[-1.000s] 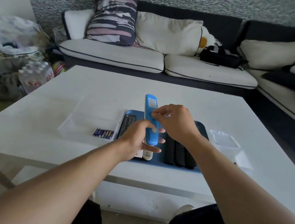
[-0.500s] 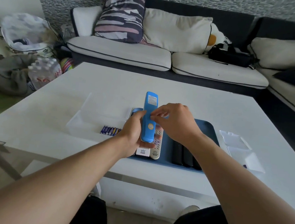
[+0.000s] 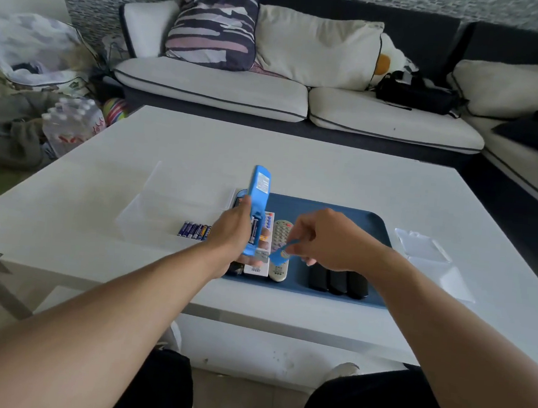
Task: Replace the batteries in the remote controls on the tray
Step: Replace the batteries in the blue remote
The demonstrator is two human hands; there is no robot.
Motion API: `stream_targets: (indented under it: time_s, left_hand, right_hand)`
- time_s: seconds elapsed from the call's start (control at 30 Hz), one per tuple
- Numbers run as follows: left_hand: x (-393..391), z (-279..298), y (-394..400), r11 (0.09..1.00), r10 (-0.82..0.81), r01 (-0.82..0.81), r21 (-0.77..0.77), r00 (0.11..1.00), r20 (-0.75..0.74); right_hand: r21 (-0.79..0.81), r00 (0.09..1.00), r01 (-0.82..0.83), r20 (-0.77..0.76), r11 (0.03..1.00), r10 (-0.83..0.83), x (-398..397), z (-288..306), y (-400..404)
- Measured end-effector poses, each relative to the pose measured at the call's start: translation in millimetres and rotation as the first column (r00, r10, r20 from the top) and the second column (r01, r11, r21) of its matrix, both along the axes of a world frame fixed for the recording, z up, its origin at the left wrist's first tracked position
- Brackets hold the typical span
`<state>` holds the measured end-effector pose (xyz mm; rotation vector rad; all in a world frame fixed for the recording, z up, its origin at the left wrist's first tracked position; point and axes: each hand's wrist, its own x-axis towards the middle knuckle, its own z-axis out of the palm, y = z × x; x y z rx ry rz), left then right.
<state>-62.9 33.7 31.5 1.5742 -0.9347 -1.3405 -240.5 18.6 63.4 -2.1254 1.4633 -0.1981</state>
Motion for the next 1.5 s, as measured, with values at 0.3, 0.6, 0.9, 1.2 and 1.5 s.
stream_targets:
  time_s: [0.3,0.6,0.9,1.2,1.5]
  left_hand:
    - [1.7,2.0,-4.4,0.998,0.041,-0.033,0.062,0.991,-0.125]
    - [-9.1,-1.5,-8.2,0.996,-0.073,0.082,0.038,0.979,-0.188]
    - [-16.6,1.9,-7.0,0.981,-0.187,0.192,-0.003,0.953,-0.239]
    - [-24.2,4.0,-4.3,0.964,-0.261,0.260,-0.050,0.904,-0.339]
    - [-25.3,13.4,-1.0,0.975,-0.221,0.185,-0.123,0.874,-0.432]
  right_hand:
    - [0.123,0.928,0.089,-0.370,0.988,-0.038,-28.8,-60.6,21.6]
    - [0.026,0.858,0.221,-0.481,0.975,-0.182,-51.8,-68.7,22.8]
    - [-0.153,0.900,0.264,-0.315,0.952,-0.300,-45.5,-46.3,23.1]
    - [-0.456,0.990,0.143,0.069,0.878,-0.125,1.2,-17.2,30.7]
    - [-0.469,0.997,0.071,0.029,0.880,-0.065,7.2,-1.5,21.5]
